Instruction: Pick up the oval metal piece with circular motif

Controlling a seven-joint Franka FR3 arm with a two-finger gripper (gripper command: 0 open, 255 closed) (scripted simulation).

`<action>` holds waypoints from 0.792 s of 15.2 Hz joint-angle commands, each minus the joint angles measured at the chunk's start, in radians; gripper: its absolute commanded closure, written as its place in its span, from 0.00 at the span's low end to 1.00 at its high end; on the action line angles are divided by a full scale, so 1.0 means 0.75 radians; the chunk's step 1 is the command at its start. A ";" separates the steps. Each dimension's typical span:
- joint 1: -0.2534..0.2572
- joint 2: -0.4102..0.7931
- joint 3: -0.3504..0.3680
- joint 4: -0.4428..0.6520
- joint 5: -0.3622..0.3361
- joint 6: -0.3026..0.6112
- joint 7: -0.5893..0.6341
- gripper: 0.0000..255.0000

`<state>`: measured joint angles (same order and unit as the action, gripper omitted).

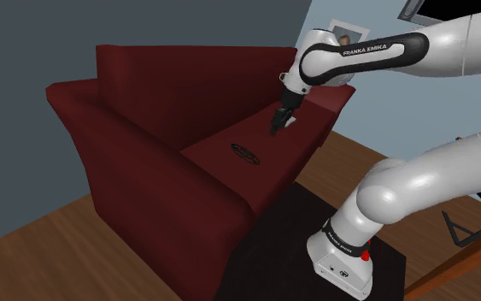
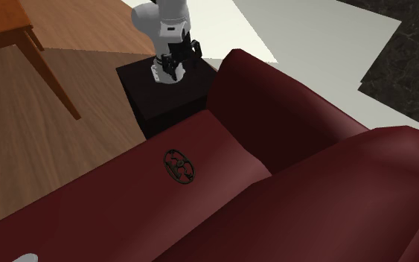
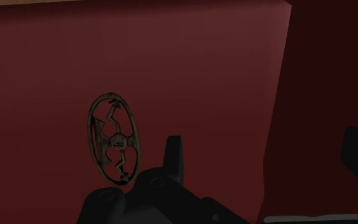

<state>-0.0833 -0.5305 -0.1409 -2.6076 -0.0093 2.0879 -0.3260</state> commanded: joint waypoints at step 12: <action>0.009 0.675 -0.209 0.104 0.233 0.569 -0.384 0.00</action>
<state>-0.0768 -0.0683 -0.2883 -2.5451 0.1361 2.4871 -0.5791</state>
